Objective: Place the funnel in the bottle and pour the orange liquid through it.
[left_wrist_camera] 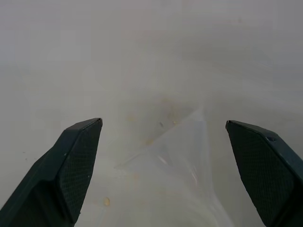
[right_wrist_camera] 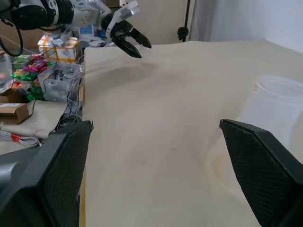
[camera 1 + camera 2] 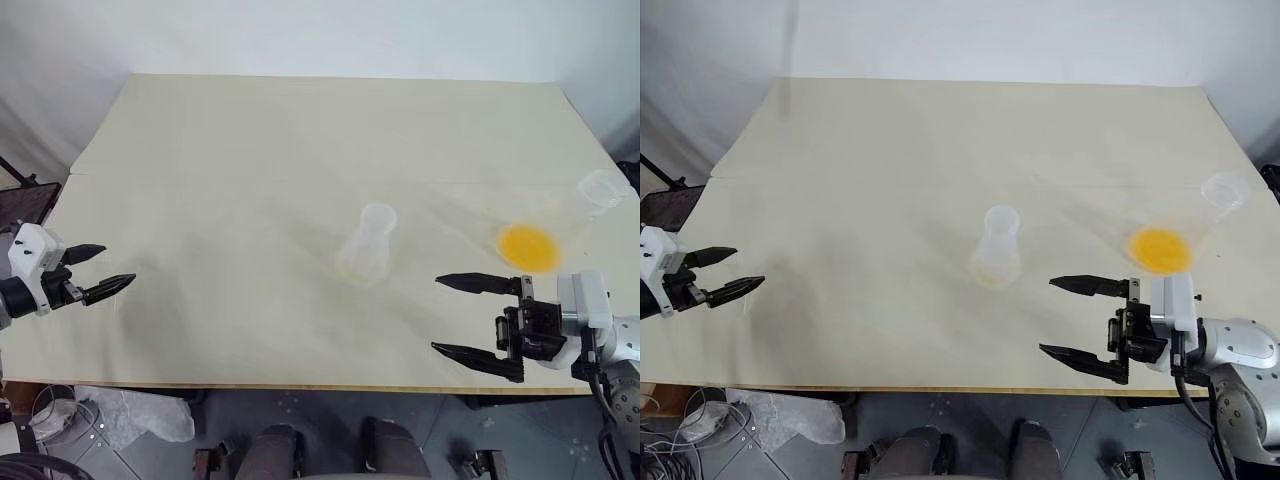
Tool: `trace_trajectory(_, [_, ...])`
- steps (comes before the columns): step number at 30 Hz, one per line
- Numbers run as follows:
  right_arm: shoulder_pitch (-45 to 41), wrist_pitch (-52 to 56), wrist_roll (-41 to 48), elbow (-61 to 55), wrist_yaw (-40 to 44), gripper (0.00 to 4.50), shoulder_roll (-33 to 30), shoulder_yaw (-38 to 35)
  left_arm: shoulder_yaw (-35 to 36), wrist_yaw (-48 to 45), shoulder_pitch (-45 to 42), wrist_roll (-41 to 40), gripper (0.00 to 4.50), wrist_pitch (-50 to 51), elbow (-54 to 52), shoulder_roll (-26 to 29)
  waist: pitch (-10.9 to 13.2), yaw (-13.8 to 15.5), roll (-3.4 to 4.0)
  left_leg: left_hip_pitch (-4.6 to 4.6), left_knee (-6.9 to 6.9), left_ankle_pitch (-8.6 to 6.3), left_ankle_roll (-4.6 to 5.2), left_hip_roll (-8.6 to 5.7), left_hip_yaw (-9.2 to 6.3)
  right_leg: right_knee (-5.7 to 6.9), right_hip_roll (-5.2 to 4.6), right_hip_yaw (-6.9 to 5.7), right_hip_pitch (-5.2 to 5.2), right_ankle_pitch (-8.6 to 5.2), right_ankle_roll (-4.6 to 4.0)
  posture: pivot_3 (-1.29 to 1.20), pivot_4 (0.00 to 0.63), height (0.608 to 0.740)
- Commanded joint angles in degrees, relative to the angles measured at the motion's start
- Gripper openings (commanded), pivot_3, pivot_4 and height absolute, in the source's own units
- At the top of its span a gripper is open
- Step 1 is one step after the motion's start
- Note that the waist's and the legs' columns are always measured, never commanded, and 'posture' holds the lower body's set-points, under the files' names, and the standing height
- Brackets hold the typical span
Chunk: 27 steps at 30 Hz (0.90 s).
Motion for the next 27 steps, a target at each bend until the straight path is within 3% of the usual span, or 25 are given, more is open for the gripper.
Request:
trace_trajectory(1, [-0.9,0.3,0.0,-2.1,-1.3,4.5,-0.7,0.2,-1.6,-2.3,-1.2,1.8,4.46,-1.8,2.3,2.3,0.0,0.0,0.0,0.0,0.0,0.0,0.01,-0.01,0.02,0.0,-0.01,0.0,0.0,0.0,0.0,0.0,0.15,0.74])
trace_trajectory(16, [-3.1,1.1,-1.1,-1.7,-3.9,4.5,-0.5,1.8,-4.8,-7.2,-4.4,4.5,4.46,-2.7,7.1,5.7,0.1,0.0,-0.13,-0.01,0.02,-0.01,0.07,-0.01,0.03,0.05,-0.02,-0.01,-0.02,0.0,0.01,0.0,0.15,0.74])
trace_trajectory(19, [-3.2,1.0,-1.2,-1.6,-4.1,4.5,-0.5,1.8,-5.4,-8.7,-4.3,4.7,3.85,-2.4,7.3,6.4,0.1,0.0,-0.14,-0.01,0.02,-0.01,0.07,-0.01,0.03,0.06,-0.02,-0.01,-0.03,0.0,0.01,0.0,0.15,0.74])
trace_trajectory(27, [-3.3,0.9,-1.7,-1.7,-4.7,4.5,-0.4,2.1,-6.0,-10.8,-4.7,5.0,1.53,-2.3,8.1,6.9,0.0,0.0,-0.1,0.02,0.04,-0.01,0.08,-0.01,0.07,0.19,-0.03,0.02,-0.06,0.0,0.01,0.0,0.15,0.74])
